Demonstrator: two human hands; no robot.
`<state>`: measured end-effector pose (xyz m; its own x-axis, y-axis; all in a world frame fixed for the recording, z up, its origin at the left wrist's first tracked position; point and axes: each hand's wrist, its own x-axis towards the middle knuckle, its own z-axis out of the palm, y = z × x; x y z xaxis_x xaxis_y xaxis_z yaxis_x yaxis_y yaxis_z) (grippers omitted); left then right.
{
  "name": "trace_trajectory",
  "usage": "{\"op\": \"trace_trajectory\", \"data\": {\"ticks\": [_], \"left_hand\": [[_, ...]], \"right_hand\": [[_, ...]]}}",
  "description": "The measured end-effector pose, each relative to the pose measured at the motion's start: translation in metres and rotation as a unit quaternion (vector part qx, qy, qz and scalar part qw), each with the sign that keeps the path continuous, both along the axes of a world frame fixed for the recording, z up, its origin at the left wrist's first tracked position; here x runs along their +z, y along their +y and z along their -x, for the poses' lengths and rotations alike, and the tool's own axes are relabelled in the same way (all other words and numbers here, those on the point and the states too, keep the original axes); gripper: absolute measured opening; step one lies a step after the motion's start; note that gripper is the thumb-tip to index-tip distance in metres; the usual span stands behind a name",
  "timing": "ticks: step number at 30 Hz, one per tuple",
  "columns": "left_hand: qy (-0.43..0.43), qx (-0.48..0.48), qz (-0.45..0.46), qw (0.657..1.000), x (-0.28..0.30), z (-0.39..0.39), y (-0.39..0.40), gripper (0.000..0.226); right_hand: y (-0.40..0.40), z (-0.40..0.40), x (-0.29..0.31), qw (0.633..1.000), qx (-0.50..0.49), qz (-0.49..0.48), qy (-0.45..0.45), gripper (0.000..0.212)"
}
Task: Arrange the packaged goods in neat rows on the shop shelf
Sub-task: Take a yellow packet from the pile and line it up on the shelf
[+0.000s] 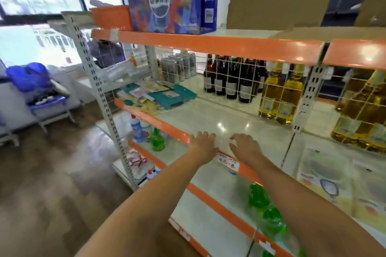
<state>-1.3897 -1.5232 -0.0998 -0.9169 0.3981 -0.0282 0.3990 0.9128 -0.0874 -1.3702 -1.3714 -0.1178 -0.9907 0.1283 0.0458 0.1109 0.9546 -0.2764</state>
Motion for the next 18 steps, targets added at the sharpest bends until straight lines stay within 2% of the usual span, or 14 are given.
{"op": "trace_trajectory", "data": {"ticks": [9,18], "left_hand": [[0.001,0.068,-0.020,0.997,-0.002,0.042,-0.118,0.050],[0.009,0.115,-0.029,0.993,-0.010,0.083,-0.178,0.048]], "right_hand": [[-0.109,0.064,0.001,0.997,0.082,-0.009,-0.001,0.039],[-0.170,0.113,-0.001,0.992,0.123,-0.031,0.010,0.035]]}}
